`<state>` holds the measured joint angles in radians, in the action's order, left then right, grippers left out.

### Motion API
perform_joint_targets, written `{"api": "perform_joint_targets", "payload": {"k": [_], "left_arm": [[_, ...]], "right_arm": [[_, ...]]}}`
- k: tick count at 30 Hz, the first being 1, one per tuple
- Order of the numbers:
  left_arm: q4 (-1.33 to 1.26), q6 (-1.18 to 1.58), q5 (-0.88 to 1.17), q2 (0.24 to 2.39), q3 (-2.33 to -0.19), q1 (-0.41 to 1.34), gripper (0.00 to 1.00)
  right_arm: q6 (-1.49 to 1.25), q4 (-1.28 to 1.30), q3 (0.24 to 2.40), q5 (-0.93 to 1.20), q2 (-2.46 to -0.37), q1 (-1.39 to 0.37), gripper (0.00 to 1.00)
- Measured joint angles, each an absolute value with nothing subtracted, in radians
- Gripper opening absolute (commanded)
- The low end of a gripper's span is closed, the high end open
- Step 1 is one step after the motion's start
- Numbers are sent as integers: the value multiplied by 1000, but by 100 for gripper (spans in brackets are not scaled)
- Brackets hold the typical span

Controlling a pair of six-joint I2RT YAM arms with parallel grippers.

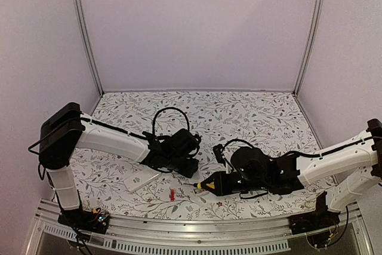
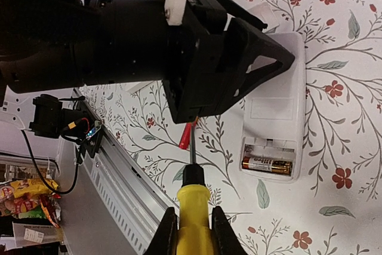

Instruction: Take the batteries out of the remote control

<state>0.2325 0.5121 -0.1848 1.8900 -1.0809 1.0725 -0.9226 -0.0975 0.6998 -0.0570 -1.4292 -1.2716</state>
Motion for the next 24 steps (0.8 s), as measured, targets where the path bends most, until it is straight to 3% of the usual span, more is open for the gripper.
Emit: {"api": "perform_joint_targets", "payload": {"k": [7,12,24], "left_arm": [[233,513,-171,1891,-1085,1074,66],[236,523,-141,1885,-1085,1075,77],[306,623,66,1716,-989,1046,82]], "right_arm": [[-914,-104,700,-60,-1428,-1272,0],[-903,28,713,-126,-1396,-1263,0],[-919,223,704,-191,-1298,-1182,0]]}}
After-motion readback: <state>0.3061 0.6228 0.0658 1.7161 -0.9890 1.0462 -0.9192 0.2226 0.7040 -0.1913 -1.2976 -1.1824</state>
